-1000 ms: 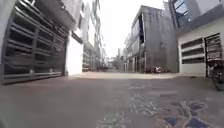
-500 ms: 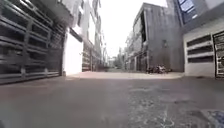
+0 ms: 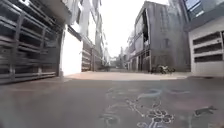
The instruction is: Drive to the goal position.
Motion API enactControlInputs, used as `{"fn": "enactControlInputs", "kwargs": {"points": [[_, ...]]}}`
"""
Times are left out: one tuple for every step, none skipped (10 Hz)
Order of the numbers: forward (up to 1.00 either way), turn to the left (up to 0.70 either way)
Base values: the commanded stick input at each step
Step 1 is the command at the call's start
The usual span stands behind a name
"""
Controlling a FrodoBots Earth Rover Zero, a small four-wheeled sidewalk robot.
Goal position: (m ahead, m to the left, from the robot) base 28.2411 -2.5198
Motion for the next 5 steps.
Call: {"fn": "enactControlInputs", "kwargs": {"points": [[1.0, 0.06], [1.0, 0.06], [1.0, 0.06], [1.0, 0.06], [1.0, 0.06]]}}
